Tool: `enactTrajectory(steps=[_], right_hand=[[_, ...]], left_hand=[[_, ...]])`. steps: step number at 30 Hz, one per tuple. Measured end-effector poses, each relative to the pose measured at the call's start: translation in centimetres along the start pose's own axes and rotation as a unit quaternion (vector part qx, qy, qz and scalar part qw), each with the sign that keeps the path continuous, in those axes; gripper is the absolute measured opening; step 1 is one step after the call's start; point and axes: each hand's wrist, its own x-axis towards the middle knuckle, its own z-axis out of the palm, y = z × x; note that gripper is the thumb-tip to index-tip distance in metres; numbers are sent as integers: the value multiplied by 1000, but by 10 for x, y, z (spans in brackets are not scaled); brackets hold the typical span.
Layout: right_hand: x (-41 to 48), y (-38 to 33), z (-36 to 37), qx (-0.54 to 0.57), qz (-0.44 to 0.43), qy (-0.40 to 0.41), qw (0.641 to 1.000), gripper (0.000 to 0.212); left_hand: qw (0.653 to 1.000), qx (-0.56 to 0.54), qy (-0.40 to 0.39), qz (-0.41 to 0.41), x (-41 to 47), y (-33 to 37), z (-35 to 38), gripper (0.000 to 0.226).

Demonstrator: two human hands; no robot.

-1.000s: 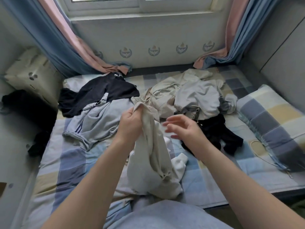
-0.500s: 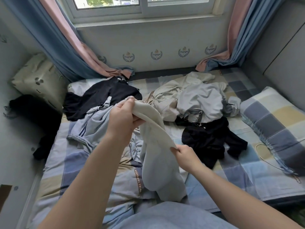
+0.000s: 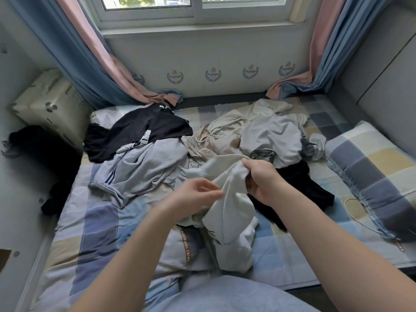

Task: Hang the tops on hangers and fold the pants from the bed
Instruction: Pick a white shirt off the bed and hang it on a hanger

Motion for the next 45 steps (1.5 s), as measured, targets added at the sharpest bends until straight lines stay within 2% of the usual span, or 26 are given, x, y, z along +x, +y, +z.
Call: enactTrajectory(steps=[2,3,8,12,14,18,22,26,27,29,32,35,40,43,45], right_hand=[[-6,-11,9,32,7,-29,999,24],[-9,-16,13,41,3,-47,998,26],[-24,-50,24,111,-47,-83,989,27],[-27,-59,15,114,-108,-72,985,22],[-27,-54,5,84,-136,-67,985,18],[-27,-29,-13,11,-134,-64,989,12],[-25,19,-20,-78,-161,-44,983,7],[-29,71,-15,-197,-116,-142,963,32],[-28,79,-13,-232,-104,-150,955,28],[-22,91,-12,-282,-100,-121,946,6],[-12,95,-20,-329,-119,-60,935,23],[-12,90,-23,-297,-140,-81,941,26],[-22,50,-5,-198,-217,-29,956,39],[-27,21,2,-157,-295,-5,943,38],[-32,4,4,-133,-316,10,939,44]], left_hand=[[999,26,-29,18,2,-7,16,64],[999,19,-24,38,5,-10,25,67],[986,32,130,94,18,-25,59,21],[982,-26,159,98,23,-25,55,43],[973,-80,193,102,23,-19,48,42],[940,-176,277,92,26,-6,34,22],[929,-225,275,104,19,14,28,24],[912,-296,243,149,7,40,24,27],[910,-303,235,160,5,46,23,27],[903,-316,233,175,0,55,19,26],[883,-353,257,175,0,62,6,22],[869,-402,243,154,7,56,-7,15],[935,-296,139,141,13,22,2,15],[967,-213,84,111,9,-8,25,34],[986,-132,48,87,6,-27,42,45]])
